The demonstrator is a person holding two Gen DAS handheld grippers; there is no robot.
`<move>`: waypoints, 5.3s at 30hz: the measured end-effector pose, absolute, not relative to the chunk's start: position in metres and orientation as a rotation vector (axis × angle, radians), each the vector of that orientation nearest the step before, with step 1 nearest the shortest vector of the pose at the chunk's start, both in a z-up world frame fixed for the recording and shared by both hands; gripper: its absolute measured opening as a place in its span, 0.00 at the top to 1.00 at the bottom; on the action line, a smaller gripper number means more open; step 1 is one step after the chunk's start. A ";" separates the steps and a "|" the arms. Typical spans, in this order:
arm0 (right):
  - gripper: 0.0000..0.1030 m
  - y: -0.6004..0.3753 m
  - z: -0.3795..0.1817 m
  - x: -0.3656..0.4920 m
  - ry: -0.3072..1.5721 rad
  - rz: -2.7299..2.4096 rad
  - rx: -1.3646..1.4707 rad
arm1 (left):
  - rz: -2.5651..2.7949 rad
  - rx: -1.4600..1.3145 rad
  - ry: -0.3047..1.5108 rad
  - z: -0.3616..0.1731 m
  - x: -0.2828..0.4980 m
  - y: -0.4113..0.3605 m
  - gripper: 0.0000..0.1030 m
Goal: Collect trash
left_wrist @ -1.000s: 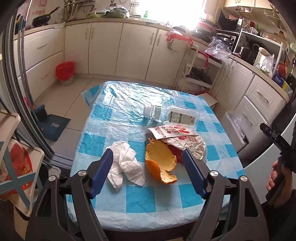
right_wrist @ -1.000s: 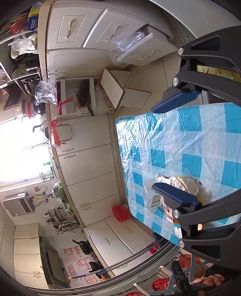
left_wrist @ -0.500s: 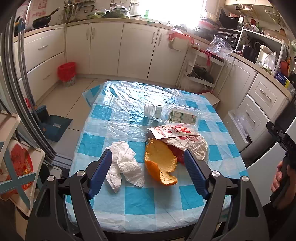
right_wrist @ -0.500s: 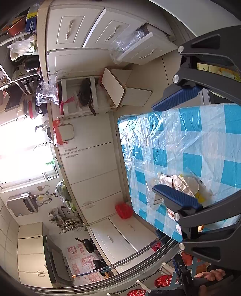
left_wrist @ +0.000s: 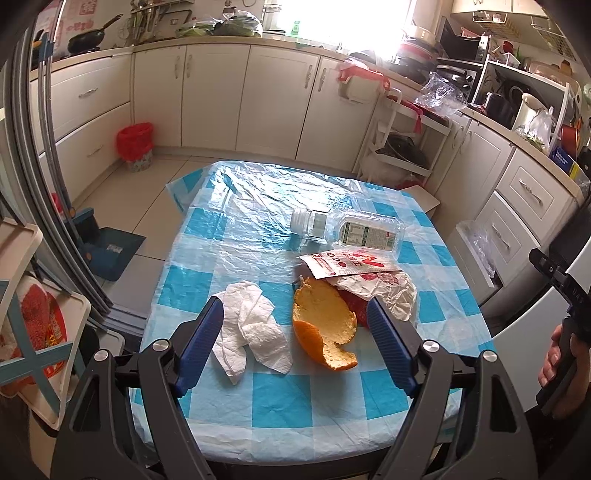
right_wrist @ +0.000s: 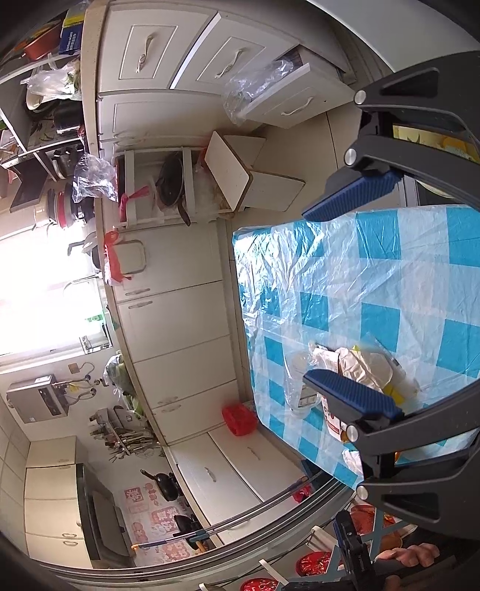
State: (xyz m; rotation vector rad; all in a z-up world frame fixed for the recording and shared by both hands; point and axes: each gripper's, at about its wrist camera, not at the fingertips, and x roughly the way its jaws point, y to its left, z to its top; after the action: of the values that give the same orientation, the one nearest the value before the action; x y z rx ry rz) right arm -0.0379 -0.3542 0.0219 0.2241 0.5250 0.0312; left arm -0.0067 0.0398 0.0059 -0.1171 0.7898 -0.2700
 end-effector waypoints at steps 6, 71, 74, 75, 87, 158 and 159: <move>0.23 -0.353 0.022 -0.037 0.526 0.036 0.217 | -0.270 -0.117 0.790 0.006 -0.007 0.040 0.26; 0.18 -0.261 -0.001 0.018 0.673 0.305 0.039 | -0.145 -0.033 1.071 -0.052 0.090 0.056 0.26; 0.18 -0.253 0.001 0.016 0.668 0.350 0.036 | -0.147 0.003 1.077 -0.055 0.088 0.054 0.26; 0.18 -0.248 0.001 0.015 0.670 0.376 0.029 | -0.152 0.021 1.089 -0.058 0.087 0.052 0.26; 0.18 -0.146 -0.035 0.004 0.831 0.727 -0.125 | -0.222 0.234 1.135 -0.083 0.077 0.017 0.70; 0.95 -0.145 -0.053 0.014 0.918 0.711 -0.048 | -0.276 0.152 1.000 -0.046 0.056 0.031 0.89; 0.95 -0.153 -0.048 0.012 0.911 0.724 -0.009 | -0.281 0.161 0.987 -0.044 0.054 0.028 0.89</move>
State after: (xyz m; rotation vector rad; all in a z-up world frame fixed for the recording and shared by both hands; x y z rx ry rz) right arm 0.0117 -0.1529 -0.0477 -0.0086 0.9105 0.7238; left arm 0.0538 0.0284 -0.0441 0.1608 0.9867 -0.2808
